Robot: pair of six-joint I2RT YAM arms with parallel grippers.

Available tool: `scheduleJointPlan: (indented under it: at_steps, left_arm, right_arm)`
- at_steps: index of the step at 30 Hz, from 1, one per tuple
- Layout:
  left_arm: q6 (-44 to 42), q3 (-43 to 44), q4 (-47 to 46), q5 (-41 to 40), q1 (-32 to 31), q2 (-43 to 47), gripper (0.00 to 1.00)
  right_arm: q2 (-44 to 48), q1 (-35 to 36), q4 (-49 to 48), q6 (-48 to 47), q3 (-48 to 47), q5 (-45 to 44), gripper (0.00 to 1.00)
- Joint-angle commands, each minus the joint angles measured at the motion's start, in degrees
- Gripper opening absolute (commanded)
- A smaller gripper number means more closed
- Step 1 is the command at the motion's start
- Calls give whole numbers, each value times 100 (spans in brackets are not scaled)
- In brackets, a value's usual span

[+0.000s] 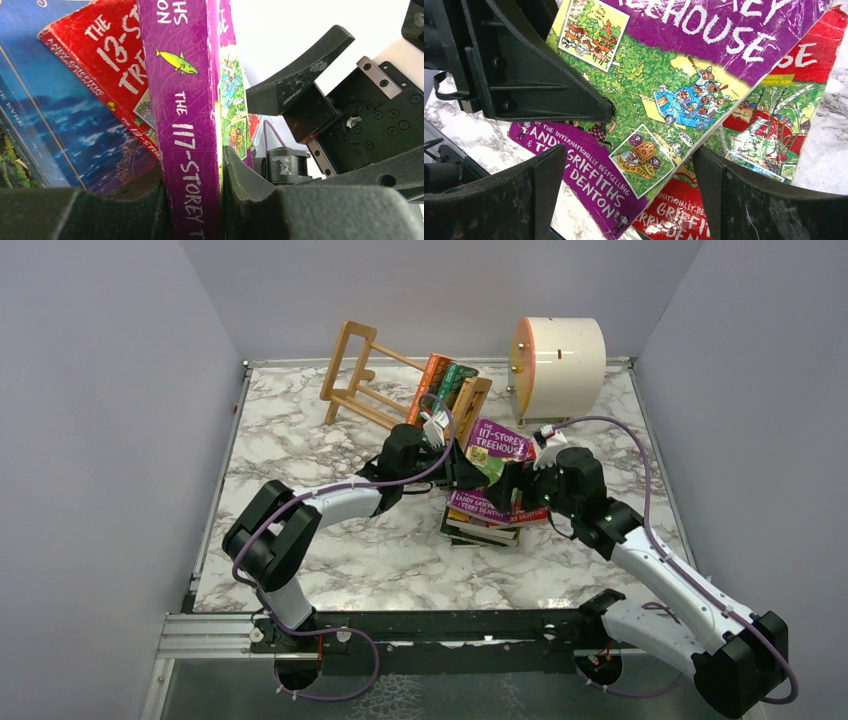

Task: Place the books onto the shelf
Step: Pick up the book from the center of the board, then place the book on the shelf.

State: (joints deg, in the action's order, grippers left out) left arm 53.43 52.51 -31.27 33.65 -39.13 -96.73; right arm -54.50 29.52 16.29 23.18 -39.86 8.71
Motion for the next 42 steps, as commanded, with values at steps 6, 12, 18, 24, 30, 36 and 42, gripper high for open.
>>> scheduleJointPlan:
  at_steps: [6,12,18,24,30,36,42]
  left_arm:
    - [-278,566,-288,46,-160,697,0]
    - [-1171,1639,757,-455,-78,990,0]
    - [-2972,2985,2335,-2010,123,1144,0]
    - [-3940,2792,1736,-2931,878,1516,0]
    - [-4895,2867,1716,-3528,1476,1341,0]
    - [-5077,2986,1808,-3394,1881,830,0]
    - [-5087,2875,1579,-3203,2089,372,0]
  right_arm:
    - [663,72,-208,59,118,-69,93]
    - [1006,66,-161,156,191,-505,94]
    - [1013,71,-53,143,156,-598,94]
    - [977,72,-39,161,188,-607,94]
    - [808,72,-76,125,143,-583,94]
    - [646,72,-144,140,103,-533,94]
    - [643,67,-105,126,82,-572,94]
